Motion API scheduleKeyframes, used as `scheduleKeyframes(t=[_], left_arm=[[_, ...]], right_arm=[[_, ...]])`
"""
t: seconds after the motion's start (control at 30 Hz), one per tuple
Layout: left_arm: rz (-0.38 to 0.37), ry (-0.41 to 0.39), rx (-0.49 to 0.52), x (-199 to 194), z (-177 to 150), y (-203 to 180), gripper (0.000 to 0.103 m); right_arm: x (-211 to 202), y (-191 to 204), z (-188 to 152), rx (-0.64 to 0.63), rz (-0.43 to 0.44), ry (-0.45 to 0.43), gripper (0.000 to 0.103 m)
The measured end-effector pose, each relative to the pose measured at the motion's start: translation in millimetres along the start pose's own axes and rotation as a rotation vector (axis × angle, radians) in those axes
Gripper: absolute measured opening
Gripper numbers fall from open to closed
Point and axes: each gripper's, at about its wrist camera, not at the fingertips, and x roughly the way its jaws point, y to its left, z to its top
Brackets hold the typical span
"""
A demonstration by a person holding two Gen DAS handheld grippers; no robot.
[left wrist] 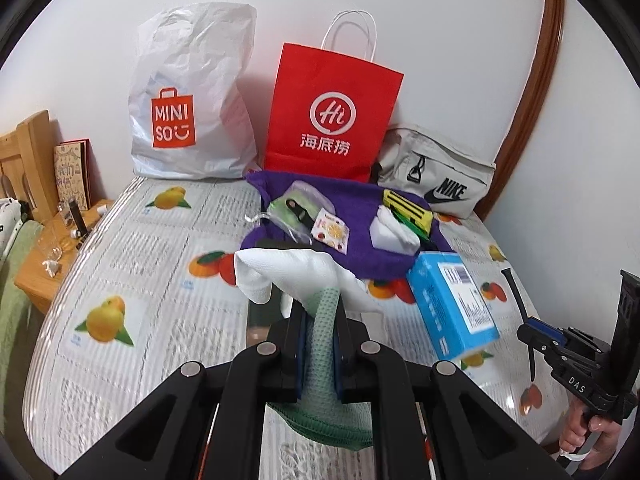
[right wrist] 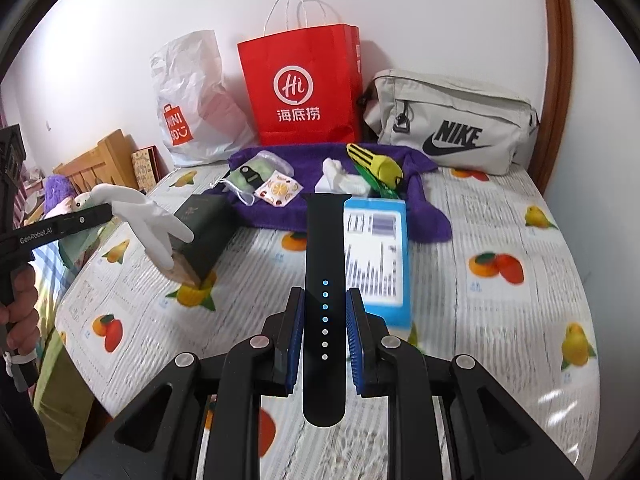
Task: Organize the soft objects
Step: 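Carry the watch band with the right gripper while the left carries the glove to the towel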
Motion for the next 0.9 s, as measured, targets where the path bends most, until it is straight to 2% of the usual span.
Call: scheduleKeyframes(t=[0.43,0.9], left_arm=[[-0.005,-0.015,0.019,33,45,-1,0.01],[-0.011,0.007,0.036,86,81,-10,0.01]], right_arm=[[37,3,48,-0.033,0.022,-0.013,0.02],[92,-16,93,-0.037,0.043,0.009,0.02]])
